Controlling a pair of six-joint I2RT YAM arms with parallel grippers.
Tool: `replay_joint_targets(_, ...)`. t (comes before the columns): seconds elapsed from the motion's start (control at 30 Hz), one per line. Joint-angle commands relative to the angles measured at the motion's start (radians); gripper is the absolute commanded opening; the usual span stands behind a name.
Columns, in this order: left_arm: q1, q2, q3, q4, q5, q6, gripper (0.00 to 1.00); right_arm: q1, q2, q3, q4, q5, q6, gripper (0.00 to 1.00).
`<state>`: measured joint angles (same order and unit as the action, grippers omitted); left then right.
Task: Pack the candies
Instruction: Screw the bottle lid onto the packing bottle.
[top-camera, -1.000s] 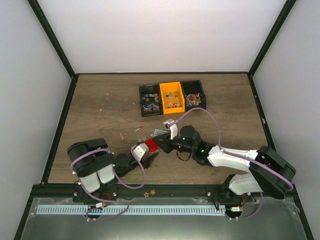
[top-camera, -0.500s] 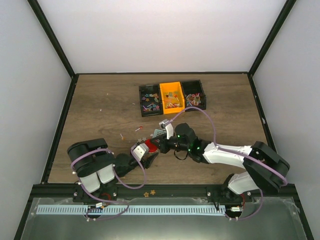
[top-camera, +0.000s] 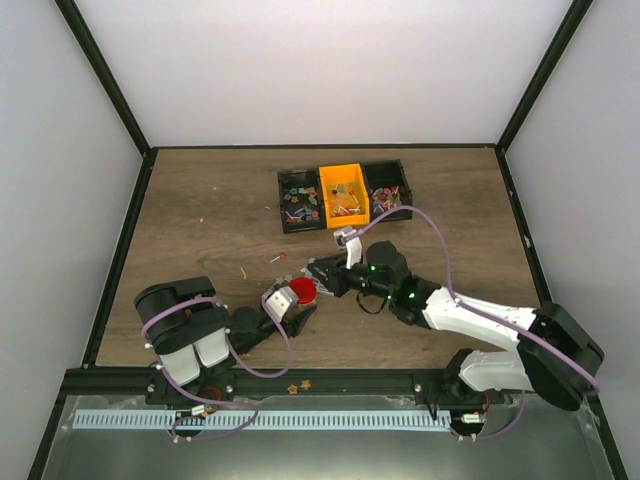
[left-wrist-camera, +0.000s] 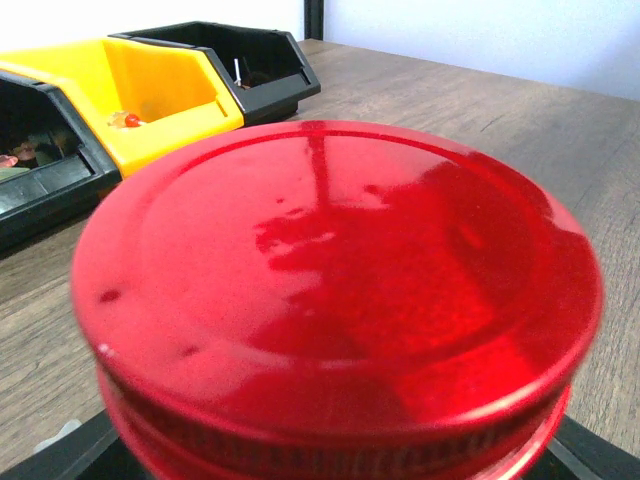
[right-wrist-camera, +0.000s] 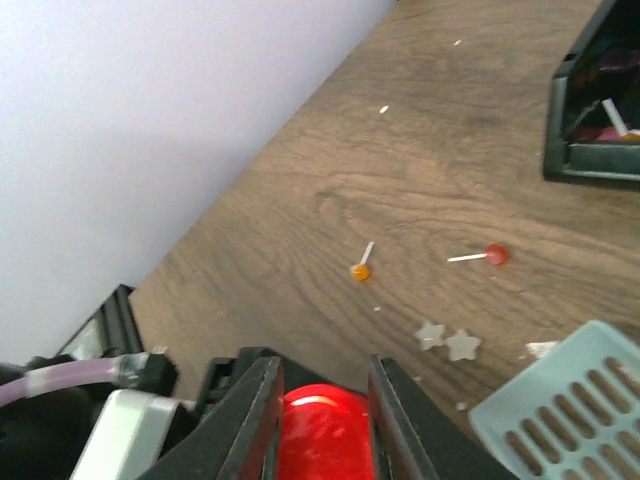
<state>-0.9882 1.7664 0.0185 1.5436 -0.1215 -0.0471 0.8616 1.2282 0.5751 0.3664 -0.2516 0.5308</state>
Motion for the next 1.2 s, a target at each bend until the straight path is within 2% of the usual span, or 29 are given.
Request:
replay_joint_targets(0.0, -0.002, 0.036, -0.124, 0.23, 0.036, -0.036, 0.69, -0.048, 0.027, 0.015, -0.001, 0.017, -0.05, 0.26)
replay_joint_targets(0.37, -0.002, 0.047, -0.115, 0.229, 0.049, -0.04, 0.69, -0.062, 0.186, 0.064, 0.068, -0.105, -0.114, 0.23)
replay_joint_targets(0.57, -0.002, 0.059, -0.109, 0.229, 0.045, -0.042, 0.69, -0.063, 0.249, 0.07, 0.108, -0.173, -0.105, 0.17)
replay_joint_targets(0.9, -0.003, 0.058, -0.111, 0.23, 0.024, -0.044, 0.69, -0.062, 0.252, 0.032, 0.139, -0.243, -0.073, 0.08)
replay_joint_targets(1.17, -0.002, 0.065, -0.111, 0.229, 0.007, -0.054, 0.69, -0.062, 0.232, -0.031, 0.178, -0.295, -0.06, 0.07)
